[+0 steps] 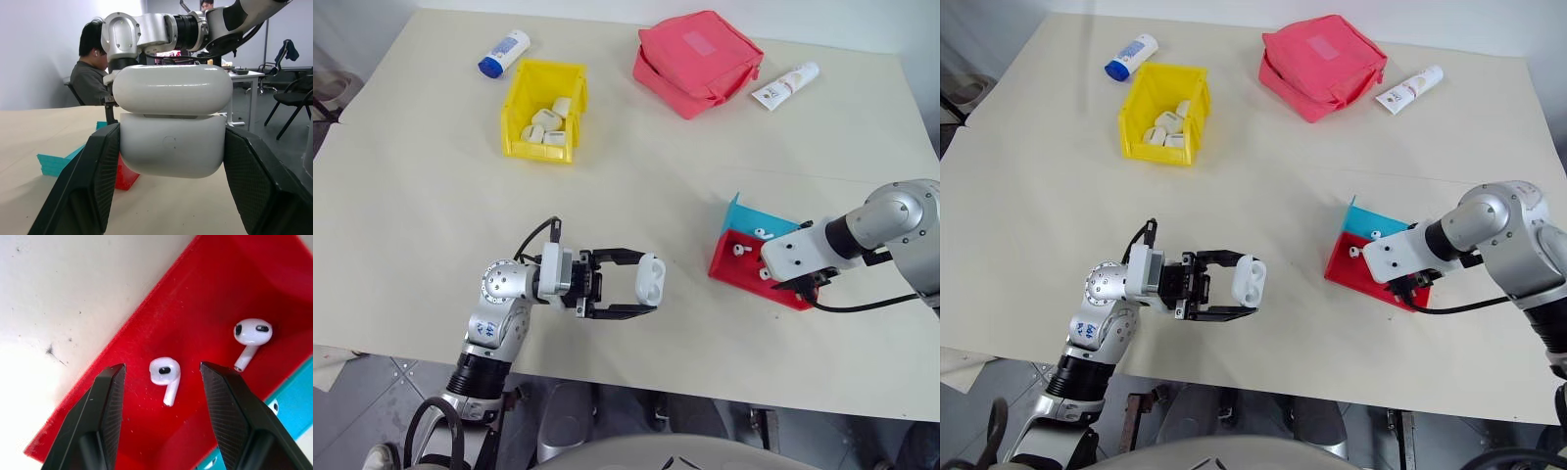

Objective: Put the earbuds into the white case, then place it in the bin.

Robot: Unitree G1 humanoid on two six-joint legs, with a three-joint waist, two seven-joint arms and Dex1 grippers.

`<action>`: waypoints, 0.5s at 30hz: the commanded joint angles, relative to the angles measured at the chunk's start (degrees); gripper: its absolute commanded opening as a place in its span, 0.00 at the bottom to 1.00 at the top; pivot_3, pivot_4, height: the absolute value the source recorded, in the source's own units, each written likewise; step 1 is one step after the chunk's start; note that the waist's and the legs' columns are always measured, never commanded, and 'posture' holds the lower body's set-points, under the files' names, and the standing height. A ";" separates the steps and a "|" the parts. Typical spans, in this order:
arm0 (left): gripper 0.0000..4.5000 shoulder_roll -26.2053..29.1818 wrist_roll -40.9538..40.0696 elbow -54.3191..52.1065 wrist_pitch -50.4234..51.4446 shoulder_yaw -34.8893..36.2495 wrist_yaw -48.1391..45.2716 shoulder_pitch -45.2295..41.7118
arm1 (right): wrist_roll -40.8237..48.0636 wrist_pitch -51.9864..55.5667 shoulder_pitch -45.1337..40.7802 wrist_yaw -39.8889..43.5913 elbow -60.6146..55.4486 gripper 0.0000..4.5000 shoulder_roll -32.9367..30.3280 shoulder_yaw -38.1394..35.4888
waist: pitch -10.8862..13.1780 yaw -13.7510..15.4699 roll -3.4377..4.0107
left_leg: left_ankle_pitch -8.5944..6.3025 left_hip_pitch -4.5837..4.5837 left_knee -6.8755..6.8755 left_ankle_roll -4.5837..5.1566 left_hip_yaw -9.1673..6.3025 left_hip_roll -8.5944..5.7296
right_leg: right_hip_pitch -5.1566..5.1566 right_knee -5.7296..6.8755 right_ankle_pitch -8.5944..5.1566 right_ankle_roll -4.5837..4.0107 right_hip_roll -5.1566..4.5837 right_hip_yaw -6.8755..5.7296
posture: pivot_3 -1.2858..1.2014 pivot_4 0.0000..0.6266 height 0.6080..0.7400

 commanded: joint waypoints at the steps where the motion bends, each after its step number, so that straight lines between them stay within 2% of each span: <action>1: 0.62 -0.13 -0.16 -2.19 -0.75 -0.33 0.35 0.52 | -0.91 -1.23 -1.53 1.39 0.85 0.56 0.93 0.44 | 0.00 -0.02 0.00 | 0.00 0.00 0.00 0.00 0.00 0.00 | 0.00 0.00 0.00 0.00 0.00 0.00 | 0.52 0.24 1.00; 15: 0.62 0.15 0.07 -2.89 -0.85 -0.20 1.51 1.29 | -2.80 -4.09 -3.04 2.39 4.53 0.56 2.80 1.37 | 0.00 0.00 0.00 | 0.00 0.00 0.01 0.00 0.00 0.00 | 0.00 0.00 0.00 0.00 0.00 -0.02 | 0.52 0.24 1.00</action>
